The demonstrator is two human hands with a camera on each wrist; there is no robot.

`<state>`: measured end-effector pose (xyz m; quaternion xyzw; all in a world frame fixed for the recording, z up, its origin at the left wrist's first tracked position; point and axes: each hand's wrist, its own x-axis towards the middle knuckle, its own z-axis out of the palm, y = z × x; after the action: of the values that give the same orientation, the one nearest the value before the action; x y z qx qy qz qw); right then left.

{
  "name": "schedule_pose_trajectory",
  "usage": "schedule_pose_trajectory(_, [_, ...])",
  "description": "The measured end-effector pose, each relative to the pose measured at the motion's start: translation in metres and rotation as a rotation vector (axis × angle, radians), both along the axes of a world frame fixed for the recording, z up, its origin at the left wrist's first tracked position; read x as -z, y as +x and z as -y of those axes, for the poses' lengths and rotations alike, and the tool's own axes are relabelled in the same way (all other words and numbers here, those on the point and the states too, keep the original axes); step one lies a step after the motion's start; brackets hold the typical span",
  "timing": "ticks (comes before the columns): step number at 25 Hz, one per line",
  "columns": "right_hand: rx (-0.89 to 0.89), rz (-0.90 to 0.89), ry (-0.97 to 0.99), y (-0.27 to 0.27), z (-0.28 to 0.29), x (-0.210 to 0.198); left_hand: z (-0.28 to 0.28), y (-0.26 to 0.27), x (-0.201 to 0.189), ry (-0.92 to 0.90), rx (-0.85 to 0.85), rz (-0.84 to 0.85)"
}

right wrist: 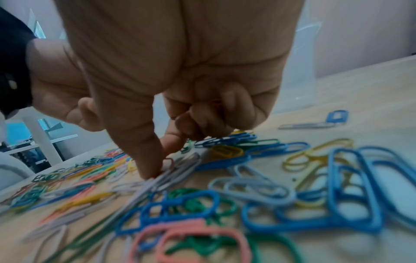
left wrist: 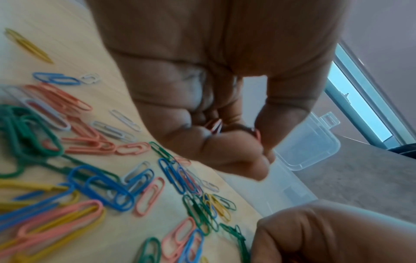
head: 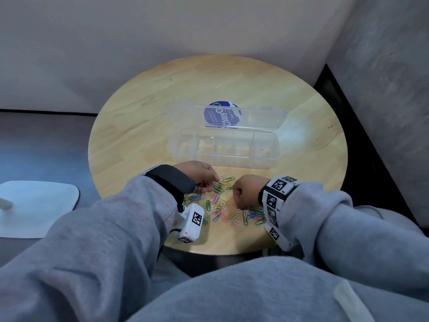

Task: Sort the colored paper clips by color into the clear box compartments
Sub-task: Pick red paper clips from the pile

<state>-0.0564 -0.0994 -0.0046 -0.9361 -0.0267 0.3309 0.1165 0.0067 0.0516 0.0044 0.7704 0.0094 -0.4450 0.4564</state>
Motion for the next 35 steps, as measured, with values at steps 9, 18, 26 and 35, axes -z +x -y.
schedule_pose_trajectory(9, [0.477,-0.045,0.498,0.0,0.022,-0.008,0.008,-0.005,-0.003,-0.026,-0.195,-0.092])
schedule_pose_trajectory(18, [0.93,-0.11,1.033,-0.004,0.063,-0.047,0.046,0.002,-0.033,-0.303,-0.268,-0.131])
schedule_pose_trajectory(26, [1.244,0.154,1.147,0.014,0.093,-0.05,0.098,0.011,-0.046,-0.411,-0.264,-0.099])
schedule_pose_trajectory(35, [1.165,0.159,1.118,0.024,0.103,-0.04,0.135,0.021,-0.042,-0.378,-0.183,-0.016])
